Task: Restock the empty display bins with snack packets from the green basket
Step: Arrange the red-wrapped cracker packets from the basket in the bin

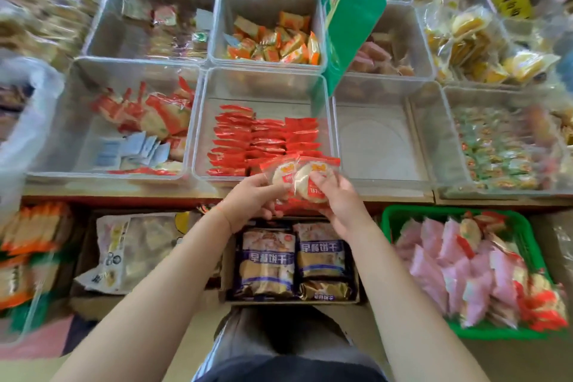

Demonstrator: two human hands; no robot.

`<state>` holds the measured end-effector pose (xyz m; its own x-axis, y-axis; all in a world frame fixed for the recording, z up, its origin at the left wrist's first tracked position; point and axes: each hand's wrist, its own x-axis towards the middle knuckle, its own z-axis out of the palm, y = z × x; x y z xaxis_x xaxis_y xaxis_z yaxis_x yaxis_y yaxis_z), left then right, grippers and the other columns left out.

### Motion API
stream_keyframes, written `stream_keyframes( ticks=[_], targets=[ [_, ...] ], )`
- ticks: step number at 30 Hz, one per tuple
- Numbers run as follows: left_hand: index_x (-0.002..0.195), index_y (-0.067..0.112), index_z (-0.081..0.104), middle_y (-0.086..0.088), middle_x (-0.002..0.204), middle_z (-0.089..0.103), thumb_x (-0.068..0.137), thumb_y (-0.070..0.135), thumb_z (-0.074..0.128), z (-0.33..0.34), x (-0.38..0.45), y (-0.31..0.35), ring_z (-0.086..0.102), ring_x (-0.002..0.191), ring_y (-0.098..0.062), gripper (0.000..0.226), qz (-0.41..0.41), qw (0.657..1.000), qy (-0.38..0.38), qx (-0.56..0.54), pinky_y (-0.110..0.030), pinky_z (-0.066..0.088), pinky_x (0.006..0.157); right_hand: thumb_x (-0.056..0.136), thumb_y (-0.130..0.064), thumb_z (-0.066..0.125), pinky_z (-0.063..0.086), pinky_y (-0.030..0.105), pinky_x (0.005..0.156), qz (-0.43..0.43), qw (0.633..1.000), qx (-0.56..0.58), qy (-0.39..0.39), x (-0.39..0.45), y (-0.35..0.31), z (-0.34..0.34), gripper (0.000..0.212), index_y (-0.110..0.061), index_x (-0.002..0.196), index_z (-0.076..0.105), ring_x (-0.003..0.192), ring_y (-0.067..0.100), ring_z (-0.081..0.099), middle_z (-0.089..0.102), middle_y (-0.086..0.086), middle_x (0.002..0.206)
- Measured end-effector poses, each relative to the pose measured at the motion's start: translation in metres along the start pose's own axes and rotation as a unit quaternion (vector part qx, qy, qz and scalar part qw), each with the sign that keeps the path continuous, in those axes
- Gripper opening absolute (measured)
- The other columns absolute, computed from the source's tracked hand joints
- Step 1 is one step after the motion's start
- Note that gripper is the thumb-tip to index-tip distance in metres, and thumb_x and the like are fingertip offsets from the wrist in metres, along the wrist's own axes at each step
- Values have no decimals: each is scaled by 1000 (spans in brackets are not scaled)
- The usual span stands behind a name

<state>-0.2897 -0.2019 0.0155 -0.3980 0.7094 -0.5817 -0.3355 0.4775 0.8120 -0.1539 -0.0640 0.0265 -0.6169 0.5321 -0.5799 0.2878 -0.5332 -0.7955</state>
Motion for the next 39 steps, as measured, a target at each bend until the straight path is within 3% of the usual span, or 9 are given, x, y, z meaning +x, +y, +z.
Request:
stream_keyframes(
  ticks=[2,6,10,14,16,21,26,30,39],
  targets=[
    [100,5,66,0,72,69,88,34,72,-13,0,6,60,59,-17,32,1,999,-25,37,-22,43,49,92,-26,68,57,28,76,-8,1000,8,6,9,-6,8,37,-17,126,58,97,15,72,72,4,114],
    [89,7,70,-10,73,66,85,34,75,-37,0,18,54,49,-14,27,16,998,17,53,-20,38,44,91,-41,68,51,43,100,-16,999,-19,35,25,-14,23,32,-23,116,64,108,19,69,74,1,112],
    [91,5,72,-10,77,74,82,20,78,-68,11,33,60,56,-13,19,61,982,169,64,-17,43,46,94,-44,62,56,30,84,-38,996,-36,74,37,-29,30,26,-19,99,68,95,15,72,76,1,99],
    [76,27,66,3,72,67,75,30,81,-108,45,46,63,69,-17,16,127,915,308,229,-29,49,62,92,-31,69,56,31,76,-77,989,-99,84,60,-43,39,12,-20,96,69,92,19,72,75,5,102],
    [79,20,66,-5,73,69,80,33,78,-123,64,49,63,73,-30,17,185,862,338,330,-36,46,72,91,-29,71,56,23,69,-103,979,-144,105,78,-53,47,8,-23,91,66,86,13,70,74,1,96],
    [96,24,71,-1,81,74,89,48,63,-143,126,46,67,87,-29,25,215,814,329,428,-46,22,112,87,-28,74,59,36,80,-157,950,-233,138,131,-69,64,9,-27,91,66,92,18,70,74,-4,95],
    [97,22,66,-4,75,72,94,49,55,-149,156,40,69,80,-28,29,250,786,313,471,-49,24,113,91,-21,68,43,16,67,-236,885,-371,155,168,-84,69,14,-25,103,63,88,11,61,65,-4,100],
    [104,14,66,-10,73,72,95,42,58,-148,153,42,69,83,-31,31,265,790,327,446,-40,22,113,94,-13,58,44,26,78,-250,803,-524,133,201,-80,73,20,-20,111,65,96,22,59,58,6,110],
    [118,20,58,-6,76,70,98,52,41,-149,159,43,67,85,-29,41,234,767,309,511,-41,19,113,95,-12,47,48,38,91,-148,722,-675,37,238,-51,89,37,-30,116,71,113,32,58,65,7,121]
  ],
)
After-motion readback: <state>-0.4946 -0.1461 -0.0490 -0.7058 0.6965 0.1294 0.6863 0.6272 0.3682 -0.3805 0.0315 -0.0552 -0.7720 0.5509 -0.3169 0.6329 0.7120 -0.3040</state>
